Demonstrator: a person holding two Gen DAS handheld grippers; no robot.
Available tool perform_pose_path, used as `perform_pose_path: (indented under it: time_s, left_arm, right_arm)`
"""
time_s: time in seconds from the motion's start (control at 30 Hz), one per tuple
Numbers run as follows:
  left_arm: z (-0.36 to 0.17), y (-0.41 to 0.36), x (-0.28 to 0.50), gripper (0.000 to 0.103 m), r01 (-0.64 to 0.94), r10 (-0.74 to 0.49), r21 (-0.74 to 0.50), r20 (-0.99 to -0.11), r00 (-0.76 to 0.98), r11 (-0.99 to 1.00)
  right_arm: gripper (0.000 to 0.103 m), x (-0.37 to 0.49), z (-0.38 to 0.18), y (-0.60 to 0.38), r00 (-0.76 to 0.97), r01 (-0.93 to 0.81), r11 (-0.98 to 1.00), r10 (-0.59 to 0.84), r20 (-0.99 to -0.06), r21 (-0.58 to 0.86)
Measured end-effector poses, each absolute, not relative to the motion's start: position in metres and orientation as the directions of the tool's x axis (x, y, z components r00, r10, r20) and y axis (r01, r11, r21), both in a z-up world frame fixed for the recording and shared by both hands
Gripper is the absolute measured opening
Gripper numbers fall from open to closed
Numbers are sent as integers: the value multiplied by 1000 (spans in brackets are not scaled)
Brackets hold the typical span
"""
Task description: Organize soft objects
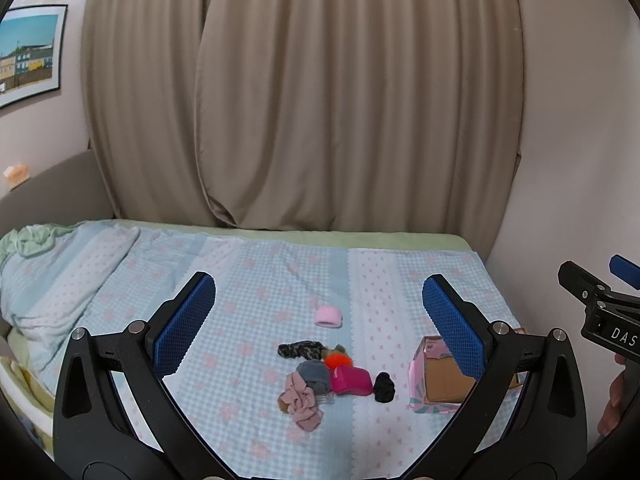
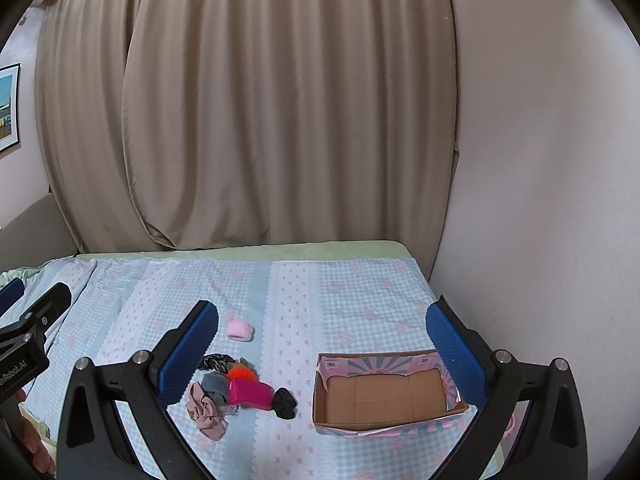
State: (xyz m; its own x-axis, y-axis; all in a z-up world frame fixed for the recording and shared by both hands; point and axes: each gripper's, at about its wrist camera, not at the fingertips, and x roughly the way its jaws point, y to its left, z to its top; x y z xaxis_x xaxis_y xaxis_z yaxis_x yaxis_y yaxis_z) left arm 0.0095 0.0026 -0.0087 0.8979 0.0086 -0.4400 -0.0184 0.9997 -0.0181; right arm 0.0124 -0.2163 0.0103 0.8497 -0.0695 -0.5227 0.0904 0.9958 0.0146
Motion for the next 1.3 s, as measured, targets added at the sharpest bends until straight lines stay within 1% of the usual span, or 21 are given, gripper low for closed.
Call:
perform_pose_path:
  time_s: [0.8, 0.97, 1.03, 1.13, 1.3]
  left_arm:
    - [-9, 3, 10, 102, -19, 8, -22, -440, 898, 1000]
    - [-12, 9, 15, 102, -38, 18, -34, -459, 888, 999]
    - [-18, 11, 17, 102, -55, 30, -40, -475, 880, 998]
    - [-31, 12, 19, 102, -92, 57, -47, -498, 865, 995]
    - [-71, 16, 19, 102, -181, 93, -97, -579, 810, 979]
  right_arm:
    - [103, 21, 6, -212, 850, 90, 996, -63, -523, 26]
    - [103, 27, 0, -215, 843, 67, 997, -41, -536, 29]
    - [103, 34, -5, -217, 842, 29, 999, -9, -539, 29]
    - [103, 51, -17, -218, 839, -45, 999, 32, -543, -10]
    - [103, 83, -52, -218, 790, -248, 969, 195, -581, -12]
